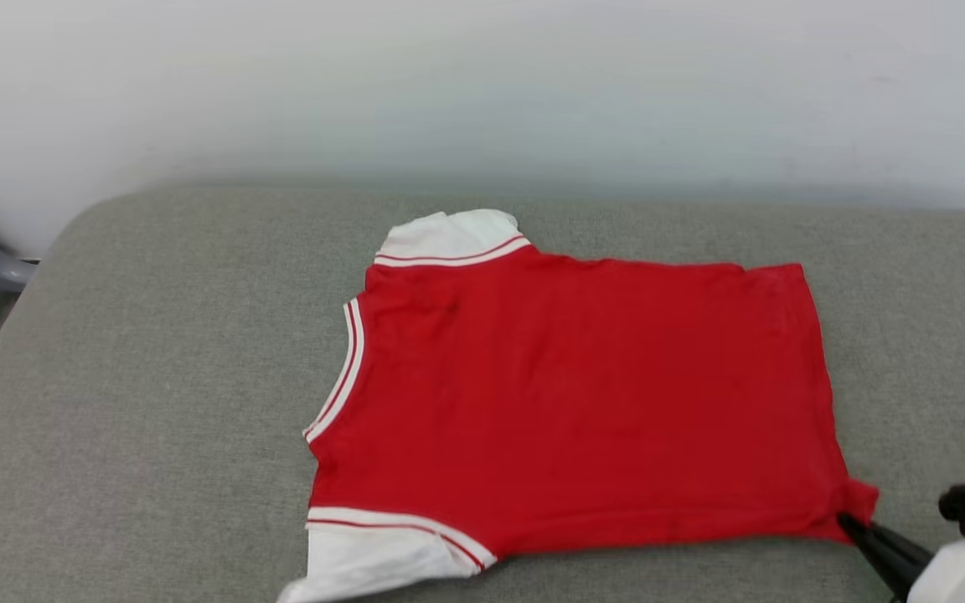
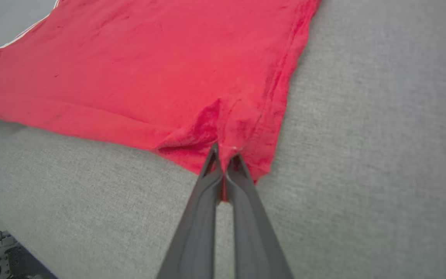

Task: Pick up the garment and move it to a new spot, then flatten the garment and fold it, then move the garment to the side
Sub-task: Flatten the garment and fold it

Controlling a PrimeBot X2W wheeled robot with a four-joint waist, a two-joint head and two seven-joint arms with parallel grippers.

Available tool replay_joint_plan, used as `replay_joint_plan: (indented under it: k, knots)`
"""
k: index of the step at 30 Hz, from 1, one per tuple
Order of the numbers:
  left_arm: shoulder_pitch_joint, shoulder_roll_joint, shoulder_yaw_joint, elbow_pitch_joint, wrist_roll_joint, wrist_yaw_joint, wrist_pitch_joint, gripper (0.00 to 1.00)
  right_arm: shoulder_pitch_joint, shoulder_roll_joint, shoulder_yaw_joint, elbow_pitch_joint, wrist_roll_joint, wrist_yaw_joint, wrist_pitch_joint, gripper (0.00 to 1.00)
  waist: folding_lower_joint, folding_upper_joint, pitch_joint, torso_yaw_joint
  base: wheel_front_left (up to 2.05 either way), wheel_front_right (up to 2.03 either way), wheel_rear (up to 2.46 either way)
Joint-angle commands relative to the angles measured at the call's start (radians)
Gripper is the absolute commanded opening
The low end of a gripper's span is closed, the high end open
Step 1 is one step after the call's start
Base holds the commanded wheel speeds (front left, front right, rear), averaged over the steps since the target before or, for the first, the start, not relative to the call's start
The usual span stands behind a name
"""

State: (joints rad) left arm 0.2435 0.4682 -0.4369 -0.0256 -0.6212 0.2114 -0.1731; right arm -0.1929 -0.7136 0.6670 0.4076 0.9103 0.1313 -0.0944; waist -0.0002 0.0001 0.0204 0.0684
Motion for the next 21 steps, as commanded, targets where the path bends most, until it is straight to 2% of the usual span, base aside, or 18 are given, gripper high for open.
replay_joint_plan:
  k: [1,10,21]
  knots:
    - [0.029,0.008,-0.006,-0.005,-0.008,-0.001,0.009,0.0,0.047,-0.009,-0.016,-0.009,0.007,-0.001,0.007,0.0,0.0002,-0.0001,-0.016,0.005,0.0,0.0,0.0]
    - [0.08,0.021,-0.04,-0.001,-0.021,-0.011,0.052,0.0,0.203,0.002,-0.114,-0.074,-0.03,-0.001,0.05,0.0,0.0002,-0.0001,-0.042,0.012,0.0,0.0,0.0]
    - [-0.084,0.038,-0.055,0.036,0.044,-0.045,0.045,0.0,0.197,0.047,-0.212,-0.146,-0.095,-0.001,0.095,0.0,0.0002,-0.0001,-0.038,-0.006,0.0,0.0,0.0]
